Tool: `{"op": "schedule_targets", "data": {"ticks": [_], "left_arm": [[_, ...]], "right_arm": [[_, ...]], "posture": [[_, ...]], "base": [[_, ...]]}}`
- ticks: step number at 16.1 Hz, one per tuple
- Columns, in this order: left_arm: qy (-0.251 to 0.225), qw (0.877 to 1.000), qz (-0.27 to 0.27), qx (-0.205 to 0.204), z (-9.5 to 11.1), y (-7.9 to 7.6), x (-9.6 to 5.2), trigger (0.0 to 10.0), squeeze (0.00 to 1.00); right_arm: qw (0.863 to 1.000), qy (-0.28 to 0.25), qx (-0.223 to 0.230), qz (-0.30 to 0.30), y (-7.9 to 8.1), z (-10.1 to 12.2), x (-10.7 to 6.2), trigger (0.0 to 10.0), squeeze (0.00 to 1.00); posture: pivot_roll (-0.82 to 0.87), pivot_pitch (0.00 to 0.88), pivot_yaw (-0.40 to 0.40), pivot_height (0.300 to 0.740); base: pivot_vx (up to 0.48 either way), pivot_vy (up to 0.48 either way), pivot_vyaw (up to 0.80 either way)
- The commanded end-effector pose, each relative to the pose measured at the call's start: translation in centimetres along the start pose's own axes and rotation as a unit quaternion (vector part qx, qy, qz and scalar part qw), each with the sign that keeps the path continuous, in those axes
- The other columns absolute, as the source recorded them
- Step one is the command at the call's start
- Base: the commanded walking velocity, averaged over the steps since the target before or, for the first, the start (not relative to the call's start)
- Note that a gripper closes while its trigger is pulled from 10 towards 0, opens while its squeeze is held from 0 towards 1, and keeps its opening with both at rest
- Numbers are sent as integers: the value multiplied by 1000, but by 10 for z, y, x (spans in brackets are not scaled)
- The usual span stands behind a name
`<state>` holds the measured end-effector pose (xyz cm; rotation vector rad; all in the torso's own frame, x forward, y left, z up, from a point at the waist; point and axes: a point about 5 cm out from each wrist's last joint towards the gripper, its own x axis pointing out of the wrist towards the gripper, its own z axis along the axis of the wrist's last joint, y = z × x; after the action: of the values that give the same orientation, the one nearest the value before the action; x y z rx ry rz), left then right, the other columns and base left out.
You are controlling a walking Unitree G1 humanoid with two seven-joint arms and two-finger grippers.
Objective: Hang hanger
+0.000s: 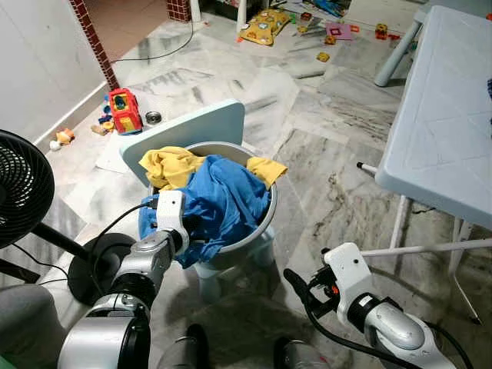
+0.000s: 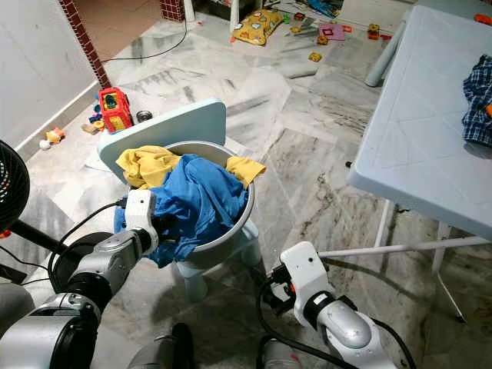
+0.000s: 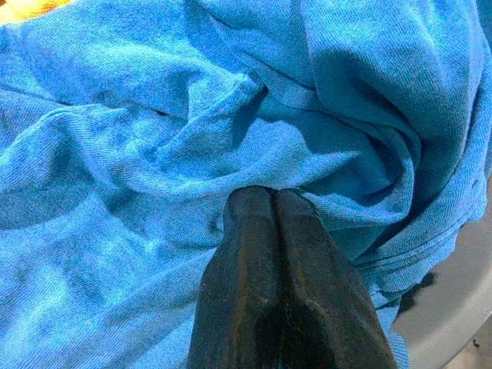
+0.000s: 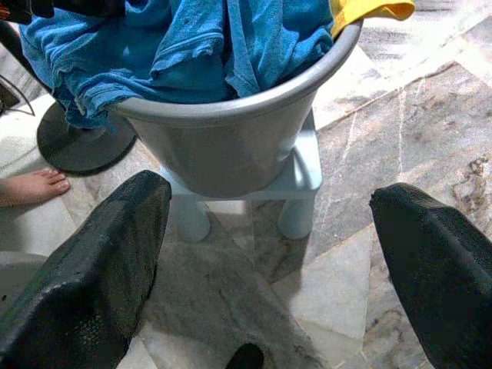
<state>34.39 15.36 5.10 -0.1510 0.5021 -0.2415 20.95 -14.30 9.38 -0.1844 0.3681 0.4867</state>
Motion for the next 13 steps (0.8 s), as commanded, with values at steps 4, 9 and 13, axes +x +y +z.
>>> {"op": "schedule_targets", "data": {"ticks": [4, 9, 13], "left_arm": [[-23, 1000, 5, 3, 11, 3, 0, 0, 0], [-134, 989, -52, 30, 63, -28, 7, 0, 0], [-175, 979, -99, 41, 84, -59, 11, 0, 0]], "right_arm": [[1000, 6, 0, -6, -1, -3, 0, 10000, 0], [1000, 0, -1, -11, 0, -1, 3, 10000, 0], [1000, -3, -3, -20, -3, -1, 3, 10000, 0]], "posture": [[-292, 210, 18, 740], [-291, 203, 22, 740], [-293, 202, 25, 740]], "base": [[0, 0, 0], [0, 0, 0], [0, 0, 0]]}}
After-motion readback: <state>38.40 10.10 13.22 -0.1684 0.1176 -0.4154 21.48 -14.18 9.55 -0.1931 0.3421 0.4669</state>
